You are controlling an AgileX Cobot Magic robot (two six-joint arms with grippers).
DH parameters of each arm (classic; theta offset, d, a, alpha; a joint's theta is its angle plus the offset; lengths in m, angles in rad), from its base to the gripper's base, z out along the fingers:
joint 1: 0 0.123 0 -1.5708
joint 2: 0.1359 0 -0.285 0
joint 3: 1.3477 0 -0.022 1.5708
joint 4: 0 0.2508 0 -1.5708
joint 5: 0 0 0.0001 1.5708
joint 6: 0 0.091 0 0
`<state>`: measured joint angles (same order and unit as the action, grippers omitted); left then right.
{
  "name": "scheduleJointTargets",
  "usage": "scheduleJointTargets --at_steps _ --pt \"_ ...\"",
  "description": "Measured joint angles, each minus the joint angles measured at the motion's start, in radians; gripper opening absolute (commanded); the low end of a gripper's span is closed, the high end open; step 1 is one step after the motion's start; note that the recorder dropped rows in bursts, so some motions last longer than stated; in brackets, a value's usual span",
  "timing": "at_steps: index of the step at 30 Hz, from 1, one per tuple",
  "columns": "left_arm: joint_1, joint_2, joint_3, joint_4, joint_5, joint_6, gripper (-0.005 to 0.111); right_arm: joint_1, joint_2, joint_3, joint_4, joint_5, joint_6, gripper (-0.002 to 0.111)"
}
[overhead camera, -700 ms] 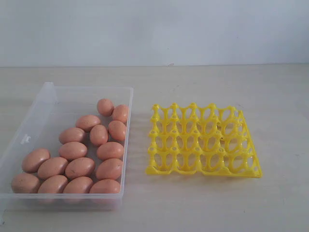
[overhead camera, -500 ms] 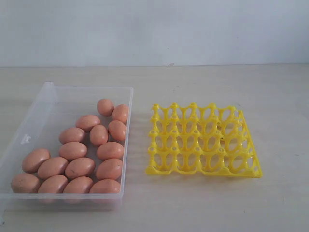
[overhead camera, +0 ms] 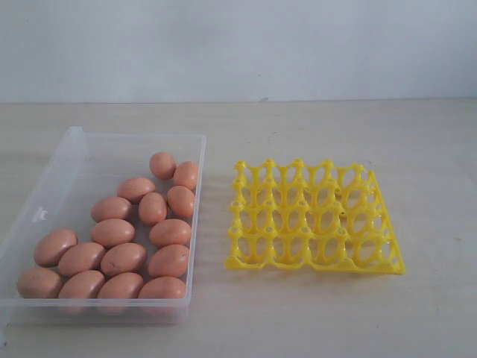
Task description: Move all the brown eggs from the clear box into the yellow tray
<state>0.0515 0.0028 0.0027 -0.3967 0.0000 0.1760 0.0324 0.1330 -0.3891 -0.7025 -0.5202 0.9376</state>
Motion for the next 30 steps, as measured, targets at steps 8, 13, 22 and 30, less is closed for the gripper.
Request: scheduleJointTargets --at_steps 8,13,22,30 --pt "0.000 0.000 0.000 0.000 0.000 0.000 0.004 0.000 0.547 -0.682 -0.928 -0.092 0.733 0.000" --pt "0.000 0.000 0.000 0.000 0.000 0.000 0.004 0.000 0.728 -0.820 -1.021 -0.041 0.768 0.000" --pt "0.000 0.000 0.000 0.000 0.000 0.000 0.004 0.000 0.904 -0.837 -1.046 0.450 0.485 0.000" --pt "0.000 0.000 0.000 0.000 0.000 0.000 0.004 0.000 0.939 -0.825 -0.944 0.783 0.071 0.000"
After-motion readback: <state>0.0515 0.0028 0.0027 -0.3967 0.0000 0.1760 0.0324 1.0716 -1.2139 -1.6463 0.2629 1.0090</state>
